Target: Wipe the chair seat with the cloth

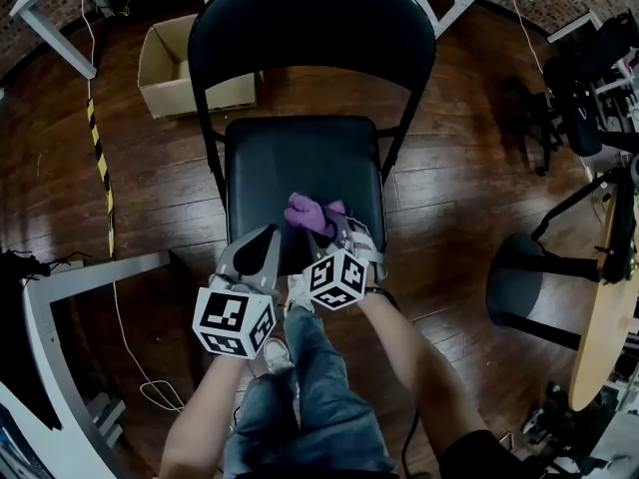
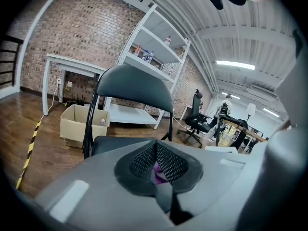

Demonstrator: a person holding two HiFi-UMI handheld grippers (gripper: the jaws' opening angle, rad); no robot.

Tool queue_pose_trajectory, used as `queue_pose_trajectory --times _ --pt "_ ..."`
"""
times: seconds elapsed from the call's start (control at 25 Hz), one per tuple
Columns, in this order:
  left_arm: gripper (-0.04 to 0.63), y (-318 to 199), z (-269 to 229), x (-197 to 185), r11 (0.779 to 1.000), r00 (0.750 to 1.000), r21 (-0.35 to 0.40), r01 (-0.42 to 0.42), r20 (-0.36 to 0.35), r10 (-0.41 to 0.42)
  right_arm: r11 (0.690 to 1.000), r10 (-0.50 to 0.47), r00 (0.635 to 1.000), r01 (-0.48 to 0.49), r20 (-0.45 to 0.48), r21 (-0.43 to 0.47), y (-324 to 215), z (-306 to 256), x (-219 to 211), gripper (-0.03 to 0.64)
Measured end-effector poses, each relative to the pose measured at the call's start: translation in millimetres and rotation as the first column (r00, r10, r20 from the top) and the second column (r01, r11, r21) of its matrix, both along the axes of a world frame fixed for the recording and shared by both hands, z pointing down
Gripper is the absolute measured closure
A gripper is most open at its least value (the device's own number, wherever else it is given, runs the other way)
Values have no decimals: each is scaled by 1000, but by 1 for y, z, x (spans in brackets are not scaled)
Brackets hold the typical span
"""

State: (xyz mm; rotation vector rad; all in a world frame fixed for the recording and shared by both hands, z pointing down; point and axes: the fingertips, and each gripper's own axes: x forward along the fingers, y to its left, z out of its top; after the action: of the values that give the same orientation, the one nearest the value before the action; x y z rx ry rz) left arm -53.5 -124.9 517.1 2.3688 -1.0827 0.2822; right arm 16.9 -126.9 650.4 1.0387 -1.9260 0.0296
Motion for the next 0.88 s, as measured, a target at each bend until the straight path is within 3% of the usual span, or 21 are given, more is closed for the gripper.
queue_pose_trajectory --times 0.24,0.48,0.88 --pt "592 -30 2 33 999 999 -6 -44 -7 44 999 19 998 -17 -58 42 -78 -17 48 534" --pt "592 -62 13 47 998 999 -40 -49 7 49 996 83 989 -85 -121 -7 -146 -2 95 534" --pt "592 -124 32 55 998 999 -58 -19 30 21 996 -5 971 -16 -237 -87 -214 49 128 534"
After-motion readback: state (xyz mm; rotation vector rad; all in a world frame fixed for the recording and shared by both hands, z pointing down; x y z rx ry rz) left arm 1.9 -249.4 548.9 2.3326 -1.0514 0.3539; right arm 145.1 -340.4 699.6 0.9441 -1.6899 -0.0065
